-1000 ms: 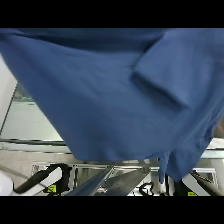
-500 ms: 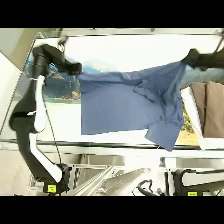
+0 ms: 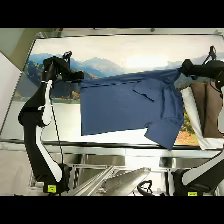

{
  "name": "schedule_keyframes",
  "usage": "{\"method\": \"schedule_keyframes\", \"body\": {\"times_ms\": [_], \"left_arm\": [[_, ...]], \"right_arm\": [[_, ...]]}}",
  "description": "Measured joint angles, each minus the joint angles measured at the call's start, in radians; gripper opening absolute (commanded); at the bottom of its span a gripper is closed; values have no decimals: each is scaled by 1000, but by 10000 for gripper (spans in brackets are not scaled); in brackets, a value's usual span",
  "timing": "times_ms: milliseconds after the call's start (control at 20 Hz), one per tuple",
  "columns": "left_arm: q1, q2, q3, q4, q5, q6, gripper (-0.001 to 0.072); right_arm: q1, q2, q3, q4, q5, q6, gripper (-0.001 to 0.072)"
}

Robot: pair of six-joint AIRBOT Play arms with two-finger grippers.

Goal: Fold the shirts.

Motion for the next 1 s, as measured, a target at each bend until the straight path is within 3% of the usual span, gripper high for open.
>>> {"method": "schedule_keyframes", "body": {"times_ms": [350, 750, 1000], "left_arm": [[-9, 90, -39, 4, 115, -23, 13], [-60, 15, -43, 68, 246, -60, 14], [-64, -6, -43, 86, 253, -75, 14]], "right_arm": [[-28, -15, 81, -187, -149, -10, 16], [-2, -19, 90, -393, -263, -10, 16], [34, -22, 90, -484, -284, -10, 16]]}}
